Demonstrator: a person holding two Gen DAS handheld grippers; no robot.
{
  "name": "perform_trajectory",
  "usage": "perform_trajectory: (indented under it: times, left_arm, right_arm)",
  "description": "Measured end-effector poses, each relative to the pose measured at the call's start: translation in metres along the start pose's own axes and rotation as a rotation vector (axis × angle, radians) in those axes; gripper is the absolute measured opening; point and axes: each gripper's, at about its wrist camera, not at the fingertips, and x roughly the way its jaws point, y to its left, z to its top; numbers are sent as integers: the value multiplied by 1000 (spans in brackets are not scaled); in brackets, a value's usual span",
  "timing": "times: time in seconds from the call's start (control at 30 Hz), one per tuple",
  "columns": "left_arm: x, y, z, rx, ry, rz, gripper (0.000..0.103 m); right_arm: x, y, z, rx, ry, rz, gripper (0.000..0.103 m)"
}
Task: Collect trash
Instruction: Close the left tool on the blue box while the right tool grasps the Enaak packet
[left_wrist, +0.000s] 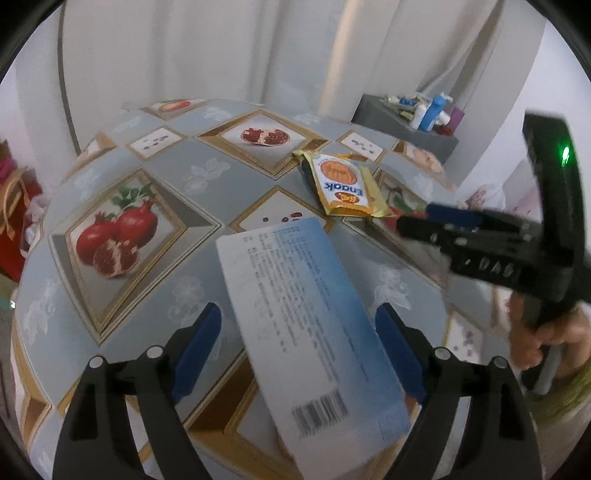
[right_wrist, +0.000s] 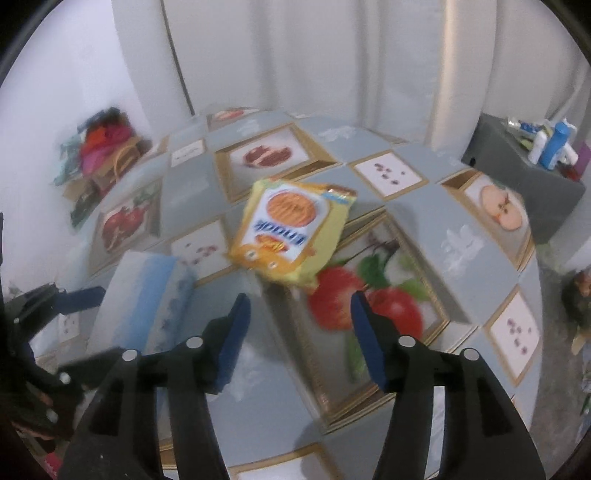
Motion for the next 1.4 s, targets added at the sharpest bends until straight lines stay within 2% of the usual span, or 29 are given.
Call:
perform_trajectory:
  times: [0.27, 0.37, 0.57, 0.83, 1.07, 1.4]
  left_arm:
    - [9, 10, 16, 28, -50, 54, 80]
    - [14, 19, 29, 38, -68, 103, 78]
    - [29, 35, 58, 23, -90, 151, 78]
    - [40, 41, 73, -11, -104, 134, 78]
    - [42, 44, 74, -23, -101, 112, 78]
    - [42, 43, 74, -17, -103, 117, 78]
  right_arm:
    - [16, -4, 18, 24, -11, 33, 65]
    - [24, -3, 25, 35, -11, 51, 70]
    - [44, -2, 38, 65, -2, 75, 77]
    - [62, 6, 44, 26, 5, 44, 82]
    - [65, 15, 41, -60, -2, -13, 81]
    - [63, 10, 40, -70, -23, -47, 60]
